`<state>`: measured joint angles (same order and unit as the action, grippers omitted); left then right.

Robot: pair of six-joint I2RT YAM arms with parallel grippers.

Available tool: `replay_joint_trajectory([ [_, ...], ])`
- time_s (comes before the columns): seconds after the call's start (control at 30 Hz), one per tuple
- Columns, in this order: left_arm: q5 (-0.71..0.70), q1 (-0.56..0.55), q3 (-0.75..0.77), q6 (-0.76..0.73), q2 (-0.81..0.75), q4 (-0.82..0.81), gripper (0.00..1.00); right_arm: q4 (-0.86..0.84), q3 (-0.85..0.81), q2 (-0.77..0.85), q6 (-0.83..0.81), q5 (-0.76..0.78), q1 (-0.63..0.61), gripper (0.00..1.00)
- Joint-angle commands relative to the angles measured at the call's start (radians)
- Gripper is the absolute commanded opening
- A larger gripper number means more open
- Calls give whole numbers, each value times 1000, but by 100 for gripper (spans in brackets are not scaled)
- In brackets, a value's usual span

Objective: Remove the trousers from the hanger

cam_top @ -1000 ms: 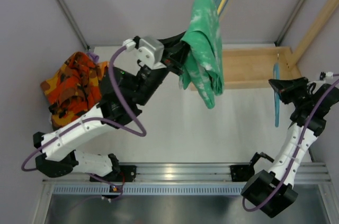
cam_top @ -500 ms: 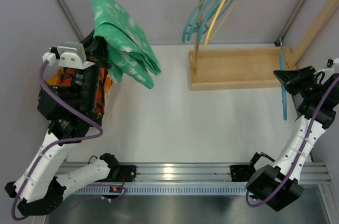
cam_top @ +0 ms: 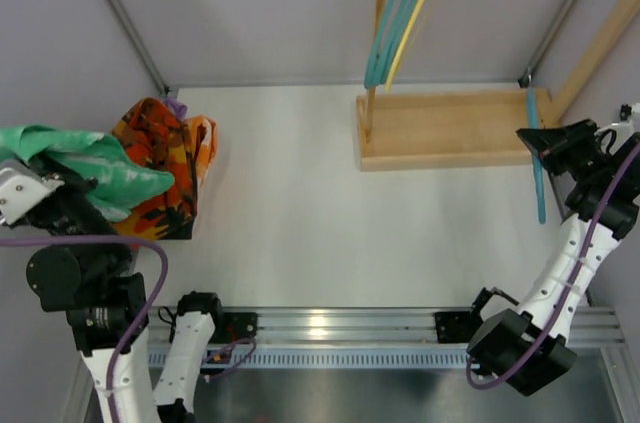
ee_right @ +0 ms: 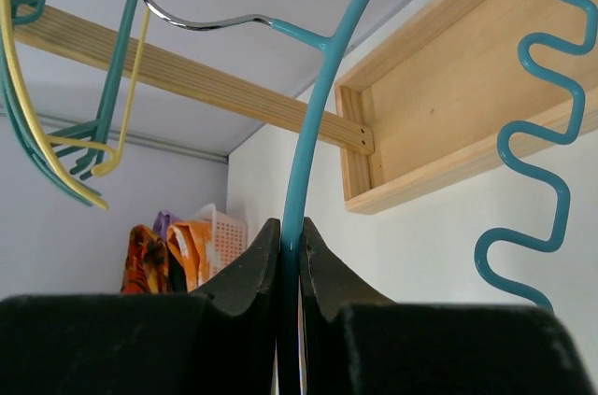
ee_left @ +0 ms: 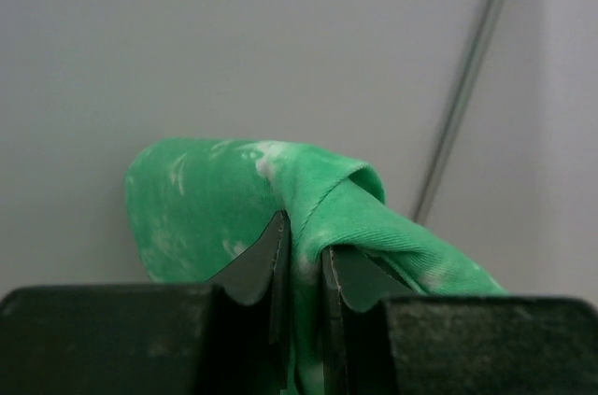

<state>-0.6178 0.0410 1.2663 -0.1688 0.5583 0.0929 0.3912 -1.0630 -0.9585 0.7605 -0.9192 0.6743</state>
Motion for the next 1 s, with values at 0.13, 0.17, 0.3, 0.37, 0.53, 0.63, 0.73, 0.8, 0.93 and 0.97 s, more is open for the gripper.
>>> replay_joint_trajectory([
  [0.13,-89,125,-100,10,5,26,0,35,-182,3,-78,-75,-16,0],
  [0.17,-89,125,-134,-3,17,2,0,37,-190,6,-78,-81,-16,0],
  [0.3,-25,125,-214,-63,165,-169,0,37,-238,10,-63,-107,-19,0],
  [0.37,-2,125,-247,-63,233,-278,0,40,-253,7,-53,-113,-21,0],
  [0.53,87,125,-251,-23,495,-426,0,86,-322,1,-78,-133,-21,0],
  [0.63,119,126,-208,23,616,-433,5,115,-371,-17,-89,-152,-21,0],
  [0.73,177,128,-193,52,721,-447,10,155,-429,-51,-116,-156,-21,0],
  [0.8,274,126,-196,63,768,-455,14,181,-477,-81,-138,-152,-21,0],
  [0.93,400,128,-177,103,779,-428,48,209,-561,-149,-138,-153,-21,0],
  [0.97,449,128,-177,112,767,-420,57,228,-596,-178,-133,-156,-21,0],
])
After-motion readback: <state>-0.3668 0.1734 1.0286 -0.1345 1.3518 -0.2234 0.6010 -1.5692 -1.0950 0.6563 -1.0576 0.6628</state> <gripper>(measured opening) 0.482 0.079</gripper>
